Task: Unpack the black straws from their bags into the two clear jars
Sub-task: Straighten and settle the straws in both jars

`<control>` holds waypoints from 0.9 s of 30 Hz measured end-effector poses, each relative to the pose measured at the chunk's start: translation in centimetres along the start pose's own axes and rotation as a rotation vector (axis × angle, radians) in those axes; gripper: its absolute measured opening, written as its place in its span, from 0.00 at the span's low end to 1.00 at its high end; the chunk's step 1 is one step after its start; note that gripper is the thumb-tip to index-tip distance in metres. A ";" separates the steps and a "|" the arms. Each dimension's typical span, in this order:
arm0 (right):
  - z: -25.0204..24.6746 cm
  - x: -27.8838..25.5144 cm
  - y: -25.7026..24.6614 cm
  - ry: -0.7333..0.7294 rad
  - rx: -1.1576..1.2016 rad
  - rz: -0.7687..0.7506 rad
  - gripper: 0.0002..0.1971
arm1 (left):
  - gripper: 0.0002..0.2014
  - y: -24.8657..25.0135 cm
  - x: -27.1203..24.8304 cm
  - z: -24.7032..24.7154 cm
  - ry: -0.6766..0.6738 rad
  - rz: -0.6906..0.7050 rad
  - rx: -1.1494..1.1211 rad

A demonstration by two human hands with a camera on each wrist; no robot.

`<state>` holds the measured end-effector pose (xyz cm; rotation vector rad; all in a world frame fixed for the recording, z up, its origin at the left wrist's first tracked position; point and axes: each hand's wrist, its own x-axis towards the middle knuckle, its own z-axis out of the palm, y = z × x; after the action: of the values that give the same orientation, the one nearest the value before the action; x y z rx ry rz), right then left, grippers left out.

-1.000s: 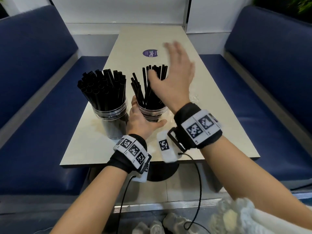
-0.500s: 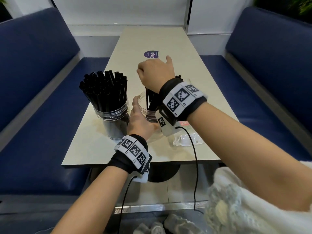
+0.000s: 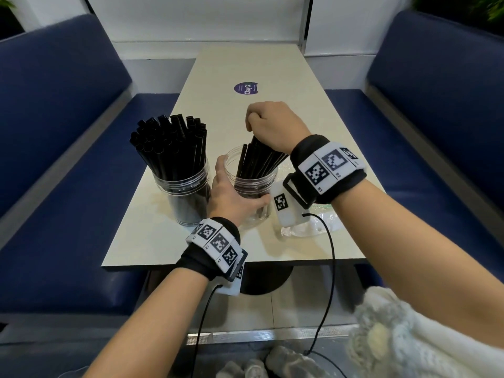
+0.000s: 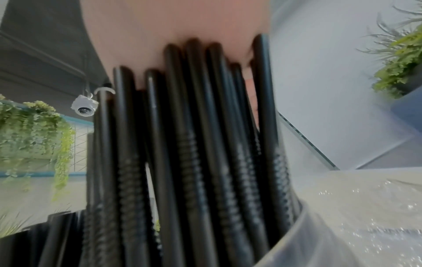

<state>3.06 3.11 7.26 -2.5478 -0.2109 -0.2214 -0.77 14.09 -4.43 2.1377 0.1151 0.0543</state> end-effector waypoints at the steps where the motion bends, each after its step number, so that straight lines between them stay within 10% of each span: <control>1: -0.1 -0.1 -0.1 -0.007 -0.018 0.000 0.15 | 0.57 0.0 0.0 0.0 0.001 -0.005 0.002; 7: 0.5 -1.4 -1.3 -0.093 -0.316 0.012 0.29 | 0.59 0.1 0.2 -0.1 -0.040 -0.062 0.016; 13: 2.3 -2.2 -0.4 0.220 -0.370 -0.115 0.22 | 0.58 -0.2 0.1 0.2 -0.003 -0.020 -0.025; 27: 1.3 -1.1 1.6 0.241 -0.323 -0.133 0.18 | 0.57 0.6 -0.4 0.3 0.025 0.011 0.026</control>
<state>2.46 2.44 5.11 -2.7939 -0.2686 -0.6576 -1.12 13.52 -4.11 2.1642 0.1189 0.0867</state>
